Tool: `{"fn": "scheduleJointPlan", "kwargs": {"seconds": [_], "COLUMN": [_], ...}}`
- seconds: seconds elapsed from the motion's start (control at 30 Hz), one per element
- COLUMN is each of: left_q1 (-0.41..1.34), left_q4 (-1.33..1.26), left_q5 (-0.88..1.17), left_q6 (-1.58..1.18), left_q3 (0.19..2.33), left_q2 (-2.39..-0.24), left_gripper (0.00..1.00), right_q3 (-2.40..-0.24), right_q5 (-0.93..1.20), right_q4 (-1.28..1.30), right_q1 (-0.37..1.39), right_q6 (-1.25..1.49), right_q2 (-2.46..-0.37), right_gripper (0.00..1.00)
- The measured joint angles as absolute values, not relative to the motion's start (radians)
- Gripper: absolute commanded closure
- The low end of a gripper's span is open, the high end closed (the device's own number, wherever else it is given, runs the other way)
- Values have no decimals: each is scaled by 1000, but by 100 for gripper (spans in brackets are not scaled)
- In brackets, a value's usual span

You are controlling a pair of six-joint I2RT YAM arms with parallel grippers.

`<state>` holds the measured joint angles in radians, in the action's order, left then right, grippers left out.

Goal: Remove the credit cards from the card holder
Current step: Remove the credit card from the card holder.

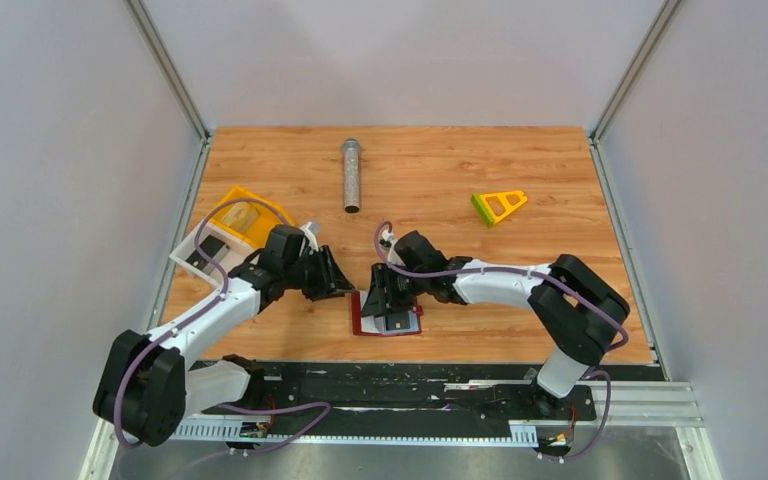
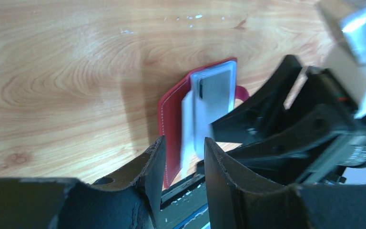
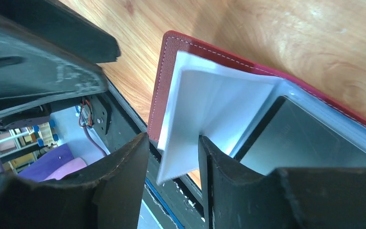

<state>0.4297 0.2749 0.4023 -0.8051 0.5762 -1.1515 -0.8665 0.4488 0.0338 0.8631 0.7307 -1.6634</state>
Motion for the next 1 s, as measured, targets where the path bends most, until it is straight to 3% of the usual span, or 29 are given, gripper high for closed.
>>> {"fn": "scheduleJointPlan", "kwargs": {"seconds": [0.23,0.6,1.0], "left_q1": [424,429,496], "left_q4": [274,47,-99], "left_q5": [440,579,593], "left_q6": [-813,-872,-890], "left_q3": [609,544,504], "left_q2": [-1150,-1275,-1438], "left_gripper": [61,70,71], "right_q3": [-886,-886,-892], "right_q5": [463,418,305], "right_q4": [-7,-5,199], "right_q1": [912,925,916], "right_q6": [733,731,701], "right_q2": [-1753,-1753,-1524], "right_gripper": [54,61,68]}}
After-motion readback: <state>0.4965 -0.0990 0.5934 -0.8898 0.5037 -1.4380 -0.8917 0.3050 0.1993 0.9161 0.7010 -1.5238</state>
